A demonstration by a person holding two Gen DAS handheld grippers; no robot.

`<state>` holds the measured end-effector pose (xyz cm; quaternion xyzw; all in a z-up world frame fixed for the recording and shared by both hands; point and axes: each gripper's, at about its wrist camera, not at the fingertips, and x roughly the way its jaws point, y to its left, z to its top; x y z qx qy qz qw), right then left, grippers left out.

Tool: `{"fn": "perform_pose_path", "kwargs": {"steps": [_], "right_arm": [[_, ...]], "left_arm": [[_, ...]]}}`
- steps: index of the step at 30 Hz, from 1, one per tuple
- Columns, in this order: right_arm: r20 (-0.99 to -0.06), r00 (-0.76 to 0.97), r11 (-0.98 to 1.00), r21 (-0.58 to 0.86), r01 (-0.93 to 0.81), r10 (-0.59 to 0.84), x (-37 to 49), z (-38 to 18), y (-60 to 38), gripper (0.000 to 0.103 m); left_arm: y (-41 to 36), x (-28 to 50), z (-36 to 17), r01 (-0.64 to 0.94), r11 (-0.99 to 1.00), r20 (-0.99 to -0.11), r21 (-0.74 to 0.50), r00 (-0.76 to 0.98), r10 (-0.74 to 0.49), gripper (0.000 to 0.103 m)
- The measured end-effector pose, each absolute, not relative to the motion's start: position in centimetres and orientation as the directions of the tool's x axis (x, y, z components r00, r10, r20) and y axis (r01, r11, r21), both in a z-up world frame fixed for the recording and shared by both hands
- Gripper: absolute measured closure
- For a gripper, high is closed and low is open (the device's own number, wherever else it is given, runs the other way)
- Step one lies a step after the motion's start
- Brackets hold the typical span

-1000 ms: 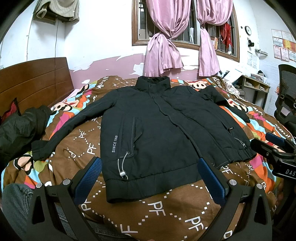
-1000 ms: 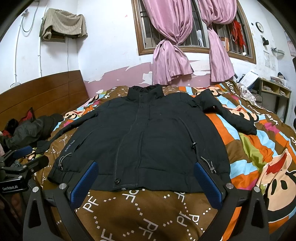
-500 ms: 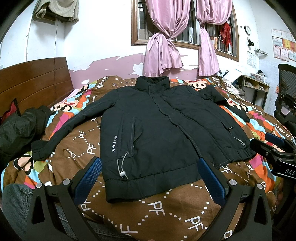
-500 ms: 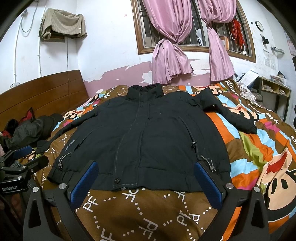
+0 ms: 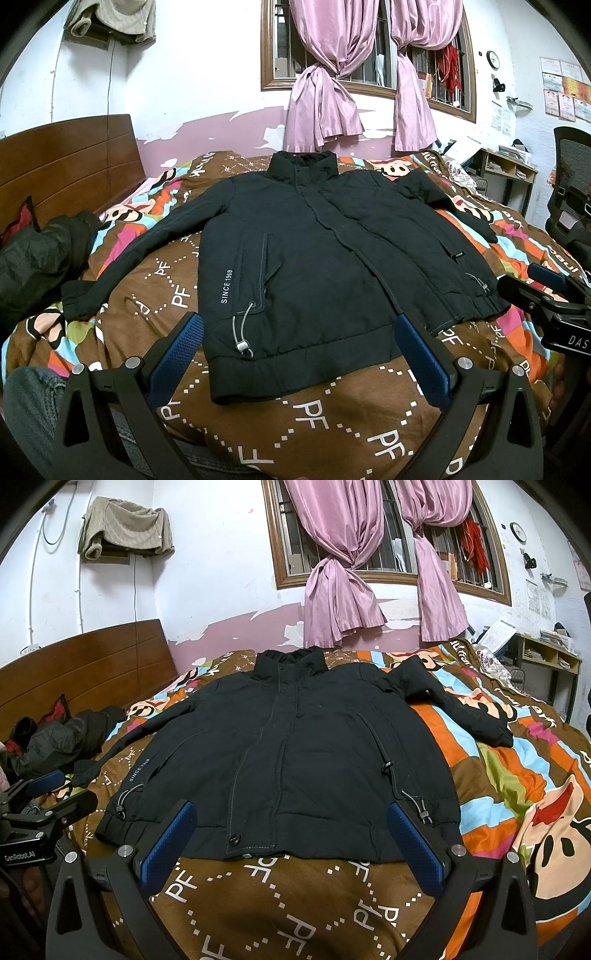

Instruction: Fold large clothes

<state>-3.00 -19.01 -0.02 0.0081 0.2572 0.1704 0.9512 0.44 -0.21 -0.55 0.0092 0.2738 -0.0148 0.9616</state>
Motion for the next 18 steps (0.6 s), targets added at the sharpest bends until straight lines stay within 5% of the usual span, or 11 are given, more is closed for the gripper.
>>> {"fn": "perform_pose_path", "kwargs": {"steps": [12, 18], "right_arm": [[-0.504, 0.813, 0.956, 0.132, -0.261, 0.291, -3.2, -0.1, -19.3, 0.0], [-0.506, 0.827, 0.97, 0.126, -0.209, 0.244, -2.0, 1.7, -19.9, 0.0]], "left_arm": [[0.9, 2.5, -0.3, -0.024, 0.997, -0.6, -0.069, 0.8, -0.022, 0.002], [2.7, 4.9, 2.7, -0.101, 0.99, -0.57, -0.094, 0.821, 0.03, 0.002]]}}
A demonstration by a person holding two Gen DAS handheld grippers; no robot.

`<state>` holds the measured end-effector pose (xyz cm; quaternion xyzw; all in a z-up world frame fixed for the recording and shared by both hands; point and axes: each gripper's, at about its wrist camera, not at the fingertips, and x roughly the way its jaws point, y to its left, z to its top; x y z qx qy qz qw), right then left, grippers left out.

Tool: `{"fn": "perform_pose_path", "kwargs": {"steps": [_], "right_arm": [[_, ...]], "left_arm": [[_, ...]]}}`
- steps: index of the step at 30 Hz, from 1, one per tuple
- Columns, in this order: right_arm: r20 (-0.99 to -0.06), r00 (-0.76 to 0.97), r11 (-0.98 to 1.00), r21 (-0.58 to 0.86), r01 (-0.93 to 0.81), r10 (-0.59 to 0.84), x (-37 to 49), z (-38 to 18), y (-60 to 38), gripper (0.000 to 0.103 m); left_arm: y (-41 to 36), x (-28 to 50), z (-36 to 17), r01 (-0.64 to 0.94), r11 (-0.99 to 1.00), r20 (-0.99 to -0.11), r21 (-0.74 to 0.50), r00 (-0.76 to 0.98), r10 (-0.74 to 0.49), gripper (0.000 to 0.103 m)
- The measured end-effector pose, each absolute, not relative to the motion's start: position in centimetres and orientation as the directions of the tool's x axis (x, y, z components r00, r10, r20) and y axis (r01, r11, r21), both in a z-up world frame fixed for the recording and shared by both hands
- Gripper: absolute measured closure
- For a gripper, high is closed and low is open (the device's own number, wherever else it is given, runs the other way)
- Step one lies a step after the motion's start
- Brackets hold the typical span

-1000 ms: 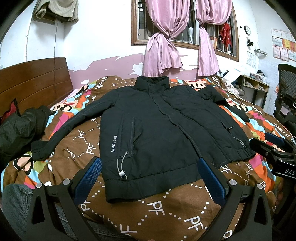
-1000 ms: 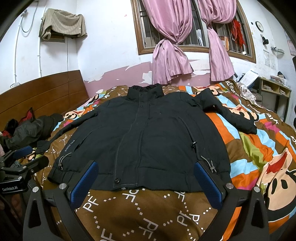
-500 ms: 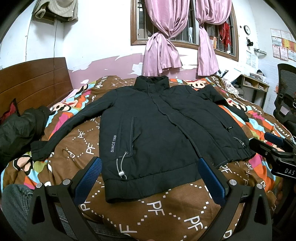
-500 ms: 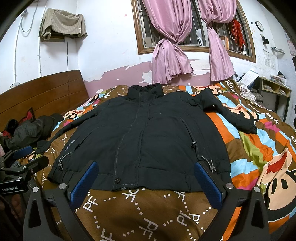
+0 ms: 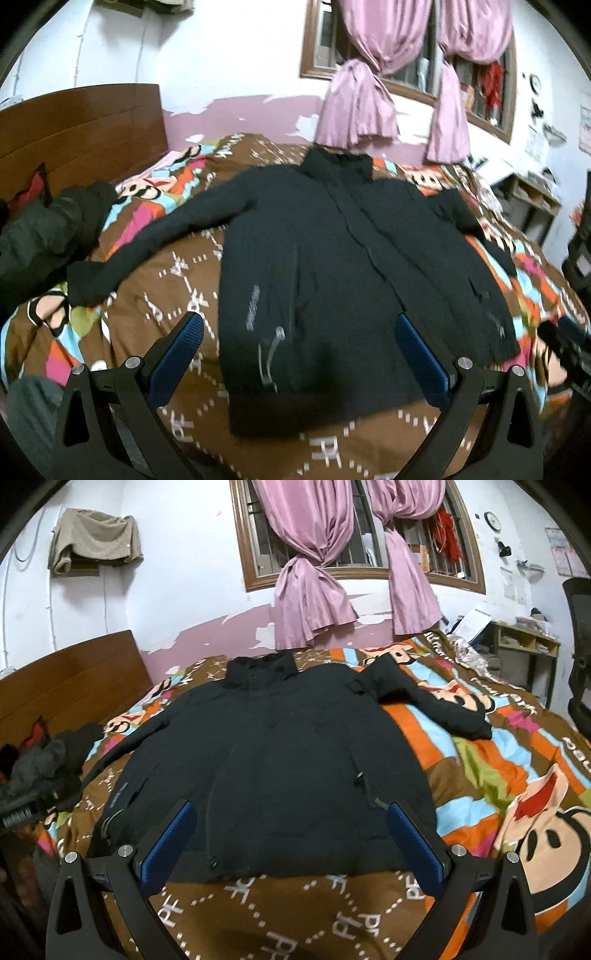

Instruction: Fold large clothes

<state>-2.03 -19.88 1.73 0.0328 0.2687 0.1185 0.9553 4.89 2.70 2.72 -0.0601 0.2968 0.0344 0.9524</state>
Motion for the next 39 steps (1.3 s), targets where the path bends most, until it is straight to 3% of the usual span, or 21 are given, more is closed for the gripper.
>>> {"fn": "perform_pose_path", "kwargs": {"steps": [8, 19, 31, 35, 39], "right_arm": [[-0.468, 0.862, 0.979, 0.145, -0.141, 0.194, 2.6, 8.0, -24.7, 0.0], [-0.518, 0.851, 0.97, 0.24, 0.047, 0.087, 13.6, 12.9, -34.5, 0.0], [-0.637, 0.771, 0.847, 0.411, 0.337, 0.003, 24.9, 2.2, -45.5, 0.0], [-0.711, 0.7, 0.794, 0.463, 0.393, 0.068, 28.4, -2.6, -48.2, 0.0], [-0.72, 0.685, 0.738, 0.523, 0.426, 0.115, 30.7, -6.2, -49.5, 0.0]], "left_arm": [[3.4, 9.2, 6.7, -0.122, 0.987, -0.541, -0.108, 0.84, 0.045, 0.002], [-0.8, 19.6, 8.4, -0.047, 0.996, -0.588, -0.075, 0.809, -0.006, 0.002], [-9.1, 32.3, 4.3, 0.223, 0.962, -0.609, -0.157, 0.745, -0.272, 0.002], [-11.7, 36.3, 2.8, 0.261, 0.946, -0.613, -0.194, 0.72, -0.324, 0.002], [-14.1, 40.1, 1.4, 0.282, 0.939, -0.629, -0.197, 0.698, -0.341, 0.002]]}}
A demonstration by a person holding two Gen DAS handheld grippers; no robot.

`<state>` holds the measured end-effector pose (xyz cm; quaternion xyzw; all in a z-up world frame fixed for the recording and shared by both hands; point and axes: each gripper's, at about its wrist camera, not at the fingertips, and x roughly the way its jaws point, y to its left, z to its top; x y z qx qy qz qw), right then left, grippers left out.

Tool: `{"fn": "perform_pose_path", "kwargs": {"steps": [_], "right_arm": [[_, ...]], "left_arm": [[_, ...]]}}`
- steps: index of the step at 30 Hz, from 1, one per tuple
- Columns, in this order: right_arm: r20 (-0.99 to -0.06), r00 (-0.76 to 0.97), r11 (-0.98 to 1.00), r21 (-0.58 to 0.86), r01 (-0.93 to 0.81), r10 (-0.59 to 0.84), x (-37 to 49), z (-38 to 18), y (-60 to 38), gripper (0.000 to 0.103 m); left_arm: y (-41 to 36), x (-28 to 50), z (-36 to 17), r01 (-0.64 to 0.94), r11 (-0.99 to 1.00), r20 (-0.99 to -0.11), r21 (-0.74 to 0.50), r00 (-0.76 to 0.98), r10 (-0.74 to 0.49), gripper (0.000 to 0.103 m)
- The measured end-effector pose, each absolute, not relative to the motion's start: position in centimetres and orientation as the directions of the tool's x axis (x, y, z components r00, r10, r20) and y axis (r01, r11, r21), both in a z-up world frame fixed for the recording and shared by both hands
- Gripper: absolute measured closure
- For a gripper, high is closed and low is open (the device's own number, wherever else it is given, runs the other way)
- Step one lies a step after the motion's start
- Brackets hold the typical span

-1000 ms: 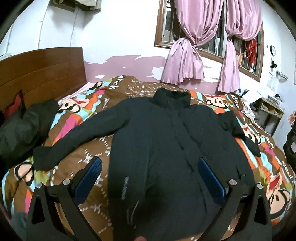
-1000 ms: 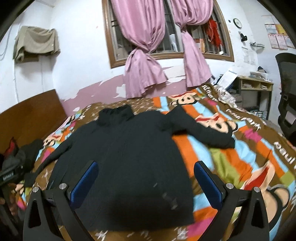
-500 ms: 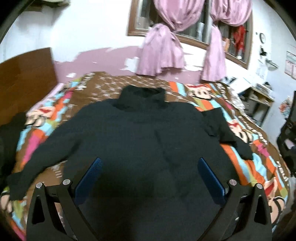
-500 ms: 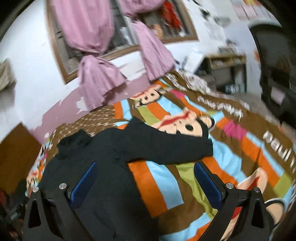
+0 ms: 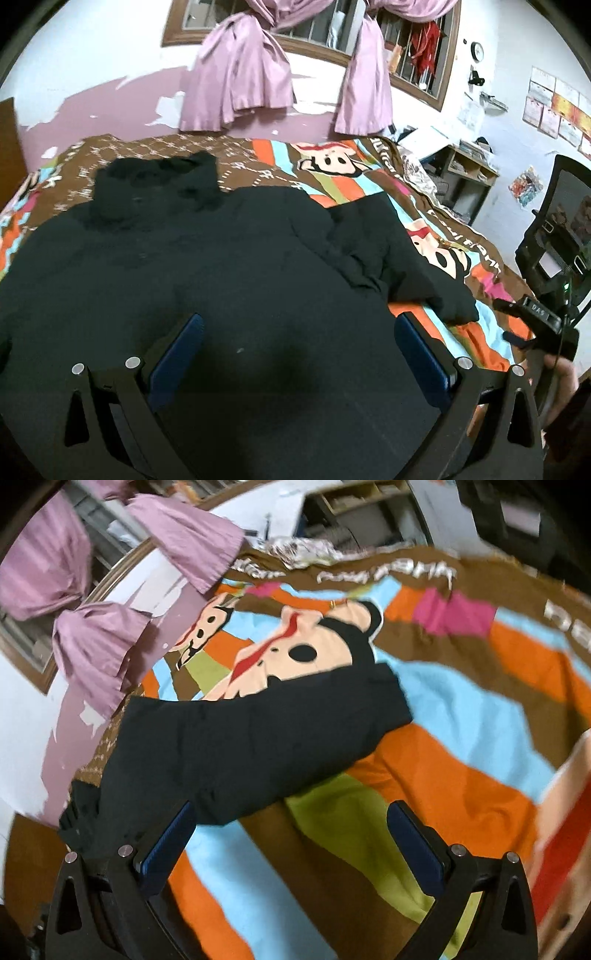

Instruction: Fold large clothes

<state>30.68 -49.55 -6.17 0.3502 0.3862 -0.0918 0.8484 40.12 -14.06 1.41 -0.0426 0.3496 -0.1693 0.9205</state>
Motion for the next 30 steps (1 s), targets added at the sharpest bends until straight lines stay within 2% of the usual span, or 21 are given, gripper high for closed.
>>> {"fn": "perform_pose_path", "kwargs": {"steps": [4, 9, 12, 17, 18, 19, 22, 25, 30], "right_arm": [[-0.697, 0.691, 0.663, 0.61, 0.435, 0.188, 33.1, -8.4, -50.3, 0.0], [-0.679, 0.695, 0.544, 0.686, 0.483, 0.239, 35.5, -10.8, -51.5, 0.001], [-0.682, 0.69, 0.47, 0.705, 0.532, 0.242, 36.3, -12.3, -52.4, 0.017], [-0.686, 0.686, 0.379, 0.718, 0.584, 0.243, 36.8, -14.1, -53.4, 0.027], [-0.683, 0.69, 0.37, 0.721, 0.586, 0.24, 36.6, -14.3, -53.4, 0.038], [-0.681, 0.694, 0.363, 0.724, 0.587, 0.234, 36.5, -14.2, -53.5, 0.054], [-0.699, 0.686, 0.382, 0.7, 0.603, 0.199, 36.5, -13.3, -53.4, 0.078], [-0.705, 0.692, 0.424, 0.68, 0.598, 0.154, 36.6, -11.0, -53.3, 0.089], [-0.673, 0.737, 0.547, 0.64, 0.54, 0.06, 37.2, -5.2, -52.0, 0.093]], "left_arm": [[-15.8, 44.0, -0.5, 0.281, 0.94, -0.668, -0.192, 0.665, -0.335, 0.002], [-16.6, 47.0, -2.8, 0.261, 0.928, -0.698, -0.265, 0.613, -0.371, 0.002], [-16.7, 48.4, -4.0, 0.242, 0.925, -0.718, -0.293, 0.583, -0.38, 0.002], [-16.7, 50.7, -5.6, 0.213, 0.935, -0.766, -0.284, 0.536, -0.355, 0.002], [-16.8, 50.9, -6.0, 0.205, 0.937, -0.778, -0.282, 0.522, -0.349, 0.002], [-16.8, 50.9, -6.4, 0.2, 0.939, -0.786, -0.281, 0.513, -0.345, 0.002], [-16.8, 50.7, -7.1, 0.211, 0.947, -0.803, -0.243, 0.503, -0.319, 0.002], [-16.8, 50.6, -7.3, 0.226, 0.947, -0.812, -0.227, 0.494, -0.312, 0.002], [-14.5, 49.9, -6.2, 0.223, 0.937, -0.795, -0.269, 0.498, -0.347, 0.002]]}}
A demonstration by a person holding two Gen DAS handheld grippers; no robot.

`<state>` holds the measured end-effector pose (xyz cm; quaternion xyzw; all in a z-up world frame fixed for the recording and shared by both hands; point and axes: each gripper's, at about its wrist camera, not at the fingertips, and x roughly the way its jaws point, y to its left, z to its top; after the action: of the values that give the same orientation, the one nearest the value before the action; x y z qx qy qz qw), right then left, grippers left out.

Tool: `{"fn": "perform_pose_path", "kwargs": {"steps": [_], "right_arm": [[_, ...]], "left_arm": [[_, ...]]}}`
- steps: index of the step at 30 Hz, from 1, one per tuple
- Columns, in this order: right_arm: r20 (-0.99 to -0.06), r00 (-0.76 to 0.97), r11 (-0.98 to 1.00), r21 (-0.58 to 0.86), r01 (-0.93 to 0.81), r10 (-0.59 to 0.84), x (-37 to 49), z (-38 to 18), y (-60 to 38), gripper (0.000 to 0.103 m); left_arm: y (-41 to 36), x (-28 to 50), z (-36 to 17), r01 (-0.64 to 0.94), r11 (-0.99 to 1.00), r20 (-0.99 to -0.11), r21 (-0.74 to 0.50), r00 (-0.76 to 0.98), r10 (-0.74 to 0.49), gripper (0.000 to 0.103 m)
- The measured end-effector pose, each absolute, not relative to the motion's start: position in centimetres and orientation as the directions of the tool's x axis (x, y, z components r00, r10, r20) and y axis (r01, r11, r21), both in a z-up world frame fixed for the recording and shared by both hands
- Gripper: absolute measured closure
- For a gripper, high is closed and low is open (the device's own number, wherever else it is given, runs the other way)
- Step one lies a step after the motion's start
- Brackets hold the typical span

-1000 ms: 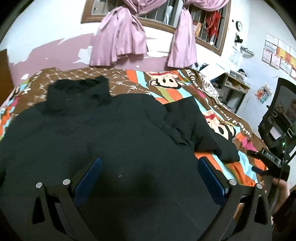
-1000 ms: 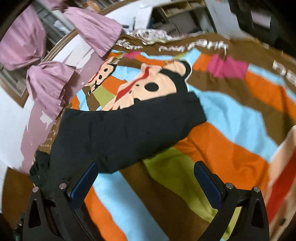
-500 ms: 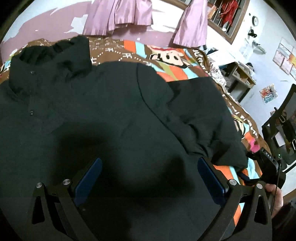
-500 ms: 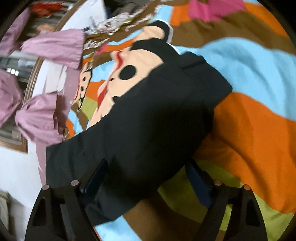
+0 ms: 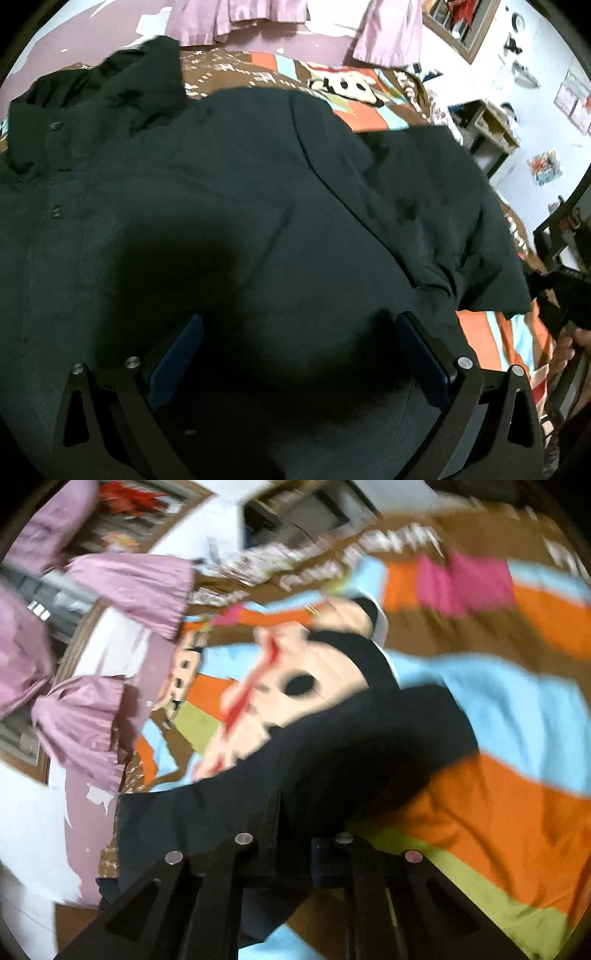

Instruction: Fold large clothes

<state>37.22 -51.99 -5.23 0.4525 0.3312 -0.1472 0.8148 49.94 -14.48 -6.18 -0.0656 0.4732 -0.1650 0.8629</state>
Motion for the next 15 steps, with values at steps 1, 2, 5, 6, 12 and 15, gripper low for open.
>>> {"fn": "perform_pose_path", "kwargs": {"steps": [1, 2, 5, 6, 12, 15], "right_arm": [[-0.661, 0.749, 0.59, 0.618, 0.519, 0.033, 37.3, -3.6, -51.4, 0.093], [-0.65, 0.76, 0.626, 0.599, 0.499, 0.016, 37.5, -2.3, -50.7, 0.093], [-0.598, 0.801, 0.741, 0.529, 0.413, -0.02, 37.8, 2.1, -47.5, 0.093], [-0.578, 0.816, 0.779, 0.499, 0.379, -0.027, 37.9, 3.5, -46.1, 0.093], [-0.449, 0.893, 0.959, 0.26, 0.114, 0.015, 37.5, 9.8, -35.2, 0.094], [-0.427, 0.896, 0.978, 0.207, -0.037, 0.124, 37.0, 11.1, -29.7, 0.094]], "left_arm": [[-13.7, 49.7, -5.7, 0.215, 0.936, -0.788, -0.28, 0.505, -0.352, 0.002], [-12.6, 49.3, -5.1, 0.208, 0.932, -0.776, -0.296, 0.516, -0.361, 0.002], [-8.9, 47.3, -2.5, 0.192, 0.922, -0.734, -0.336, 0.56, -0.384, 0.002], [-7.9, 46.7, -1.7, 0.185, 0.92, -0.721, -0.345, 0.575, -0.386, 0.002], [-0.9, 42.8, 2.6, 0.117, 0.912, -0.664, -0.393, 0.65, -0.37, 0.002], [2.5, 40.8, 3.9, 0.093, 0.906, -0.649, -0.413, 0.668, -0.364, 0.002]]}}
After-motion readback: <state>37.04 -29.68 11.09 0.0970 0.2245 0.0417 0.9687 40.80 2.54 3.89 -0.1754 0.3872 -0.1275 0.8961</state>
